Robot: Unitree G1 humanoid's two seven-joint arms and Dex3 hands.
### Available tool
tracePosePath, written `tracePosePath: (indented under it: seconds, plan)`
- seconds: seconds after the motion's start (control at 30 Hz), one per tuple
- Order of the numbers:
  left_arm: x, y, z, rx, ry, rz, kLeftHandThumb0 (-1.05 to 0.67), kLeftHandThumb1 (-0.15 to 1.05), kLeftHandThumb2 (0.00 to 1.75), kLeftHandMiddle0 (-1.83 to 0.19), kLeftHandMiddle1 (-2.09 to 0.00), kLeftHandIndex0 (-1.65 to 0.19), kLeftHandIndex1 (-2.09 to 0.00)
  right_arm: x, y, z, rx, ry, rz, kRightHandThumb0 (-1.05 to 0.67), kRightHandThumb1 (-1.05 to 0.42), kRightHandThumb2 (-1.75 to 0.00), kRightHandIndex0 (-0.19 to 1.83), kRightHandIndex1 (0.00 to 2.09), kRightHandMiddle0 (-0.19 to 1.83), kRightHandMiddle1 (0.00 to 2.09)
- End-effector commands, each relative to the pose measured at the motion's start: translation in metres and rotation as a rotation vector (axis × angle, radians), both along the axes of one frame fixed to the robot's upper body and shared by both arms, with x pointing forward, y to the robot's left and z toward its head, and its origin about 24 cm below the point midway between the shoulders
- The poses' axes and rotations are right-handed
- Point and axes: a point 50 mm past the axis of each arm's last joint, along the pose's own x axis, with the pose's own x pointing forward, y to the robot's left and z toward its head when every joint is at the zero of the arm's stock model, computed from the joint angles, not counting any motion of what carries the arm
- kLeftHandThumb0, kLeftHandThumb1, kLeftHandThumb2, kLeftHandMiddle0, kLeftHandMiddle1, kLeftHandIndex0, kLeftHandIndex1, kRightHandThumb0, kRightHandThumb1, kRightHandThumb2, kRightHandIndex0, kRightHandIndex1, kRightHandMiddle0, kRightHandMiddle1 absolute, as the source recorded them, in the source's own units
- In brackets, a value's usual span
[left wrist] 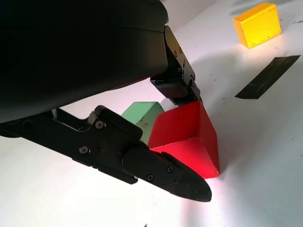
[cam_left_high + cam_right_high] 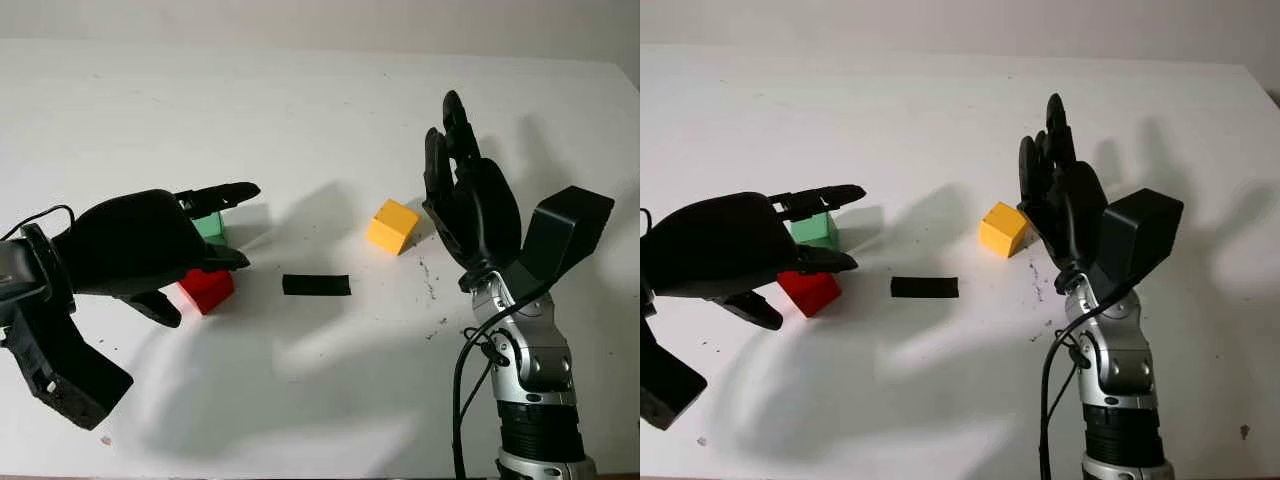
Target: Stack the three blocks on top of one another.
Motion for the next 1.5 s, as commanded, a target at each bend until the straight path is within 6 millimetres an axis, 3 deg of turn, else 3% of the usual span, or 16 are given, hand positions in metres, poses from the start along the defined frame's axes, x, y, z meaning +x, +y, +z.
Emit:
tracePosePath:
  seconds: [0.0,0.03,0.13,0.17,0.37,0.53,0.73,1.17,1.33,1.47]
  plan:
    - [0.001,-0.001,0.000,0.004,-0.008,-0.015,-0.61,0.90,0.06,-0.01,-0.08,-0.70,-0.17,-0.003,-0.003,0.002,-0.007,-0.014,-0.007,-0.71,-1.05,-0.63,-0.19,0.00,-0.19,0.00]
    - [0.001,-0.001,0.000,0.001,-0.009,-0.020,-0.56,0.91,0.06,-0.03,-0.08,-0.73,-0.22,-0.003,-0.003,0.002,-0.005,-0.013,-0.009,-0.71,-1.05,-0.63,-0.19,0.00,-0.19,0.00]
    - [0.000,-0.001,0.000,0.006,-0.029,-0.038,-0.46,0.92,0.05,-0.11,-0.06,-0.55,-0.89,-0.003,-0.002,0.002,-0.001,-0.010,-0.008,-0.71,-1.05,-0.63,-0.19,0.00,-0.19,0.00]
    - [0.000,-0.002,0.001,0.011,-0.041,-0.045,-0.43,0.92,0.05,-0.13,-0.06,-0.54,-1.00,-0.003,-0.002,0.002,-0.002,-0.011,-0.008,-0.71,-1.05,-0.63,-0.19,0.00,-0.19,0.00]
    - [-0.002,-0.006,0.003,0.080,-0.152,-0.104,-0.29,0.89,0.05,-0.22,-0.06,-0.47,-1.32,-0.003,-0.002,0.001,0.001,-0.013,-0.012,-0.71,-1.05,-0.63,-0.19,0.00,-0.19,0.00]
    - [-0.004,-0.016,0.009,0.202,-0.233,-0.145,-0.28,0.89,0.05,-0.21,-0.06,-0.43,-1.41,-0.003,-0.002,0.001,0.005,-0.018,-0.007,-0.70,-1.05,-0.64,-0.19,0.00,-0.19,0.00]
    - [-0.008,-0.028,0.016,0.213,-0.295,-0.218,-0.29,0.89,0.05,-0.26,-0.06,-0.46,-1.54,-0.004,-0.002,0.001,0.011,-0.021,-0.009,-0.70,-1.05,-0.63,-0.19,0.00,-0.19,0.00]
    - [-0.032,-0.060,0.052,-0.095,-0.226,-0.366,-0.33,0.88,0.05,-0.21,-0.04,-0.47,-1.51,-0.004,0.000,-0.001,0.013,-0.021,-0.014,-0.72,-1.05,-0.60,-0.19,0.00,-0.19,0.00]
    - [-0.023,-0.062,0.061,-0.264,-0.151,-0.342,-0.37,0.87,0.05,-0.21,-0.05,-0.48,-1.37,-0.005,0.001,-0.002,0.009,-0.016,-0.019,-0.73,-1.05,-0.59,-0.19,0.00,-0.19,0.00]
    - [-0.008,-0.064,0.057,-0.334,-0.099,-0.337,-0.39,0.89,0.06,-0.24,-0.07,-0.49,-1.39,-0.006,0.001,-0.002,0.011,-0.014,-0.020,-0.73,-1.05,-0.60,-0.19,0.00,-0.19,0.00]
